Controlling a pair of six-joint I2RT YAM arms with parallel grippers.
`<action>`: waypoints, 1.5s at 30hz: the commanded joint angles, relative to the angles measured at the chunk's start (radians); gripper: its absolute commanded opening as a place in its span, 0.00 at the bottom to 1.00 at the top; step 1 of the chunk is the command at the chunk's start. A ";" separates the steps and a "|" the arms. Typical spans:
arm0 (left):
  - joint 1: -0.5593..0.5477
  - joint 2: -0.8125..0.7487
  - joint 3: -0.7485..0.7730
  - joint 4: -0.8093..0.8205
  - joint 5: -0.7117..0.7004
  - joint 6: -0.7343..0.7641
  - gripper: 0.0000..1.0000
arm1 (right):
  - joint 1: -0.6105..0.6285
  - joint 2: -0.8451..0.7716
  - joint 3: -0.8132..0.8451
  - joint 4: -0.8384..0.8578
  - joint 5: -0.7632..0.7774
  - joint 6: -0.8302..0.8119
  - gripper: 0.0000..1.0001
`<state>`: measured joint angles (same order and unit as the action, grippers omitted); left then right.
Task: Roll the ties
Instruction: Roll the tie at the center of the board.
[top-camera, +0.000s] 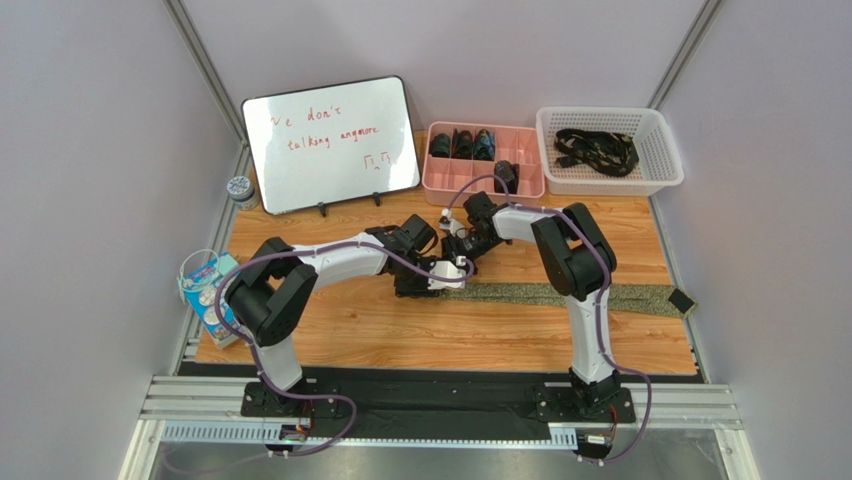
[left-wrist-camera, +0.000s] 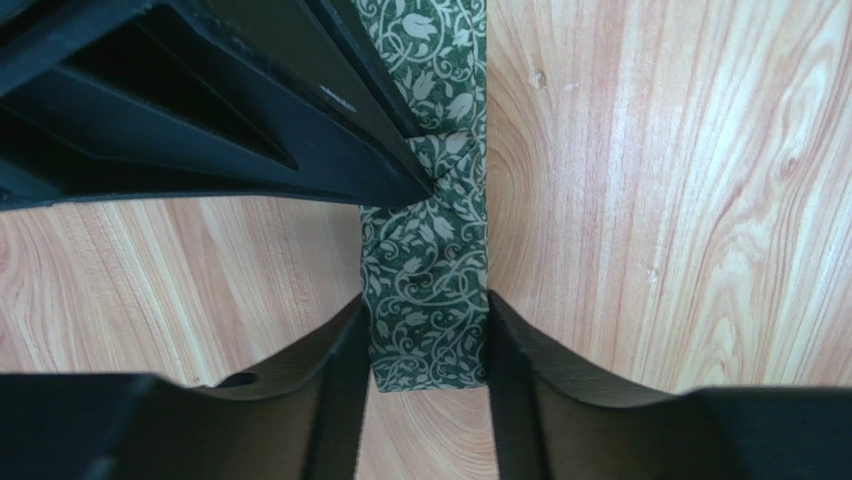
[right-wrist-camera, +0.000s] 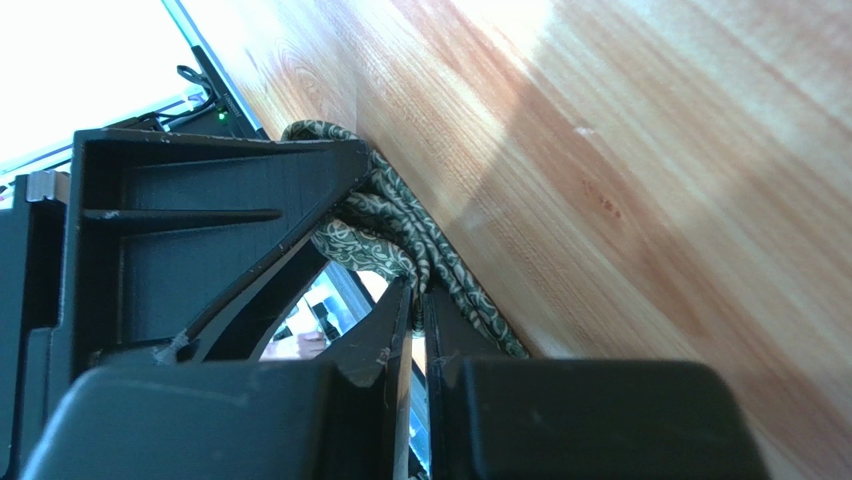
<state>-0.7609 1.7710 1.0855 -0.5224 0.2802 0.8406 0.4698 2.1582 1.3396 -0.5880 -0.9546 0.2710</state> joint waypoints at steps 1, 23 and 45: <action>-0.015 0.013 0.031 -0.013 -0.027 0.002 0.45 | -0.005 -0.037 0.007 -0.010 -0.044 -0.018 0.17; -0.025 0.024 0.028 -0.018 -0.055 -0.029 0.37 | -0.025 -0.044 -0.031 -0.039 -0.095 0.020 0.40; 0.294 -0.251 -0.057 0.108 0.409 -0.930 0.75 | -0.028 -0.009 -0.002 -0.073 0.065 0.023 0.00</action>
<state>-0.4763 1.5261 1.1019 -0.5308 0.5247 0.3115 0.4454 2.1506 1.3113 -0.6487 -0.9455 0.2916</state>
